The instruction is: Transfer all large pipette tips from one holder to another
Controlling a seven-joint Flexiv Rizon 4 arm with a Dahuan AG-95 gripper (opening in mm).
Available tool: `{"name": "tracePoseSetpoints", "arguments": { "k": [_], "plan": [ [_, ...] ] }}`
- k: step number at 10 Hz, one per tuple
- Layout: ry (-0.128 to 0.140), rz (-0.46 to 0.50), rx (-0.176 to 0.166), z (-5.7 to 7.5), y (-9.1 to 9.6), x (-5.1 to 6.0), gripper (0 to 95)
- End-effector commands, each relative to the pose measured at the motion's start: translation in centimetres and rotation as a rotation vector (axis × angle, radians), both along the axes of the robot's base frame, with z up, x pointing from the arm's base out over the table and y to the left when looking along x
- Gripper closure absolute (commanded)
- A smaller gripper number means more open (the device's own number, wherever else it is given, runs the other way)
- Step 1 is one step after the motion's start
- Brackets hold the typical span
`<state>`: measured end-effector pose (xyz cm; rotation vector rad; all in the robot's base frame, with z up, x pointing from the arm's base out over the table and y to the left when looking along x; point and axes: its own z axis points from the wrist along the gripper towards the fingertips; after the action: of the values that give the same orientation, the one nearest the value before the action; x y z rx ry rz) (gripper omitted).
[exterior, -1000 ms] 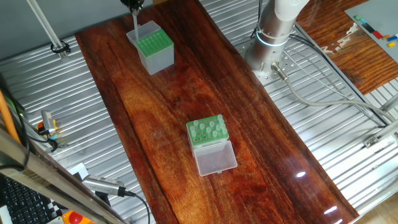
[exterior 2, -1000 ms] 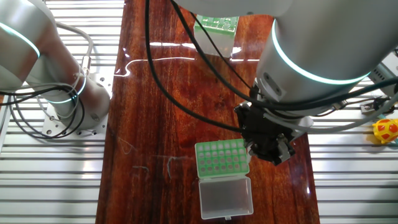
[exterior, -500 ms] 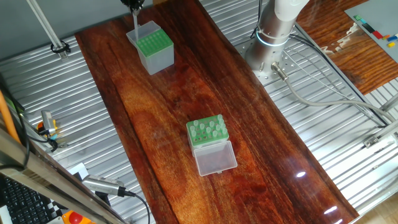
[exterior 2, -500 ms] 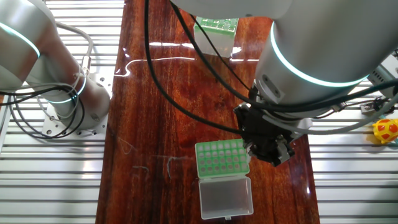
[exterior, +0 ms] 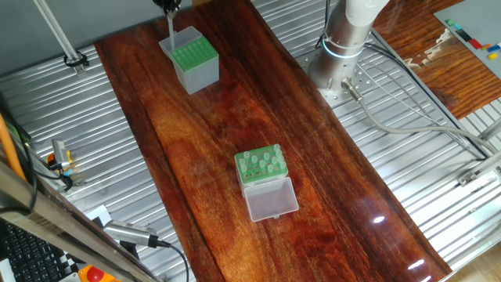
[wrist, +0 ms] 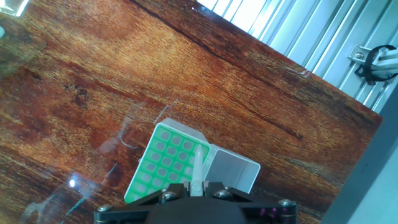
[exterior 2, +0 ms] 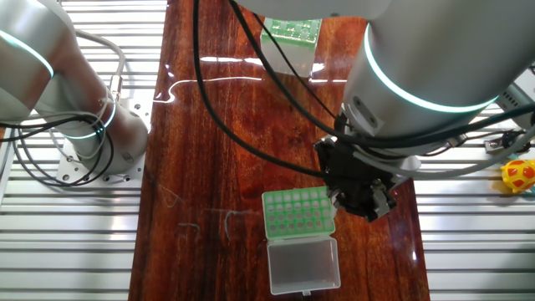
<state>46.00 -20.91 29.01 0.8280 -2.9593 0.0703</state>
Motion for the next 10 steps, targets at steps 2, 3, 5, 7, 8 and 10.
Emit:
{"name": "tracePoseSetpoints", "arguments": {
  "k": [2,3,5,7,8,10],
  "plan": [
    [0.001,0.007,0.002,-0.2,-0.2,-0.3,95.0],
    [0.000,0.010,0.004,-0.4,-0.4,-0.5,95.0],
    [-0.002,0.010,0.007,-0.6,-0.5,-0.7,95.0],
    [-0.002,0.010,0.008,-0.7,-0.4,-0.6,95.0],
    [-0.002,0.010,0.006,-0.8,-0.4,-0.6,95.0],
    [-0.002,0.015,0.006,-1.2,-0.4,-0.6,95.0]
  ]
}}
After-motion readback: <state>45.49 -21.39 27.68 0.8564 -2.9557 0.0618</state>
